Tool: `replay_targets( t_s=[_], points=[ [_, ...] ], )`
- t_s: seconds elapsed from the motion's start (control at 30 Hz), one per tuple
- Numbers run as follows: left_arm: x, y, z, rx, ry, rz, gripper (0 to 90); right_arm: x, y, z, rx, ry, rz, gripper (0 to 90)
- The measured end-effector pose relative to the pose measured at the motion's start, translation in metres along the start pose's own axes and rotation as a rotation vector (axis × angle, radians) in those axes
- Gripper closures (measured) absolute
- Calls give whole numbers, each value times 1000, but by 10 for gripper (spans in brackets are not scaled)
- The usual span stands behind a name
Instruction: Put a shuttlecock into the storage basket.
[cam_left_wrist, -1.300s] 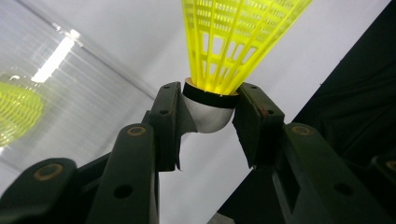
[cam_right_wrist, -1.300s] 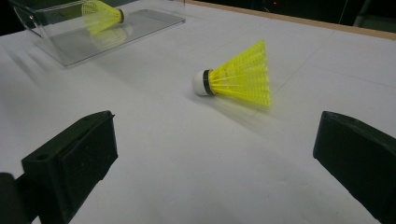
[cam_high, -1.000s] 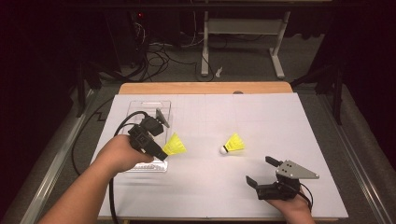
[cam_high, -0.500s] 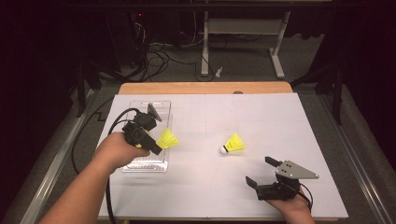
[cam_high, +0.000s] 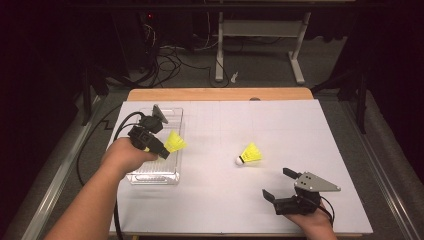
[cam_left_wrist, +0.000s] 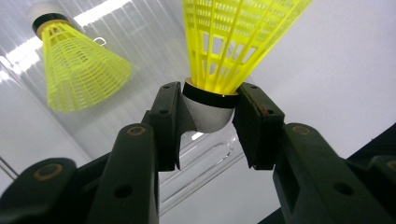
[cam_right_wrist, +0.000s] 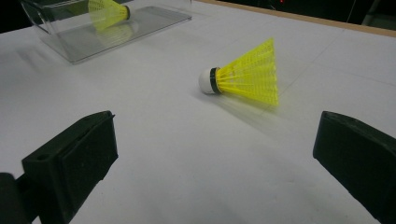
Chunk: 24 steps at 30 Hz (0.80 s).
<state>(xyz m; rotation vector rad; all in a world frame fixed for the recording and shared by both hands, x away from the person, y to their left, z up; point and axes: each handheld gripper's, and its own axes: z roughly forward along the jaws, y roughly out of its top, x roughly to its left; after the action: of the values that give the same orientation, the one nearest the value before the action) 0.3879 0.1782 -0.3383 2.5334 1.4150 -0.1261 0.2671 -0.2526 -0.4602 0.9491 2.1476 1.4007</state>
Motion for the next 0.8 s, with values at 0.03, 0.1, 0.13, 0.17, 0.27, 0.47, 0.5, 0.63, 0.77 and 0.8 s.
replay_targets(
  t_s=[0.03,0.1,0.13,0.17,0.27,0.47,0.5,0.63,0.77,0.8],
  points=[
    [3,0,0,2,3,-7,628,0,0,0,1,0,1,4],
    [7,-2,0,5,3,-23,628,0,0,0,1,0,2,4],
    [9,-2,0,4,4,-26,628,0,0,0,1,1,1,4],
    [11,-4,1,6,3,-32,628,0,0,0,2,2,2,4],
    [14,-7,1,12,11,-37,628,0,0,0,3,2,2,4],
    [21,-20,-1,16,12,-50,628,0,0,1,7,5,-1,5],
    [23,-22,-2,16,16,-53,628,1,0,1,8,6,-1,5],
    [27,-31,-3,21,13,-60,628,2,0,2,11,6,-7,6],
    [32,-38,-5,17,13,-70,628,2,0,2,12,7,-5,6],
    [34,-40,-5,18,12,-74,628,2,0,2,13,8,-6,5]
  ],
)
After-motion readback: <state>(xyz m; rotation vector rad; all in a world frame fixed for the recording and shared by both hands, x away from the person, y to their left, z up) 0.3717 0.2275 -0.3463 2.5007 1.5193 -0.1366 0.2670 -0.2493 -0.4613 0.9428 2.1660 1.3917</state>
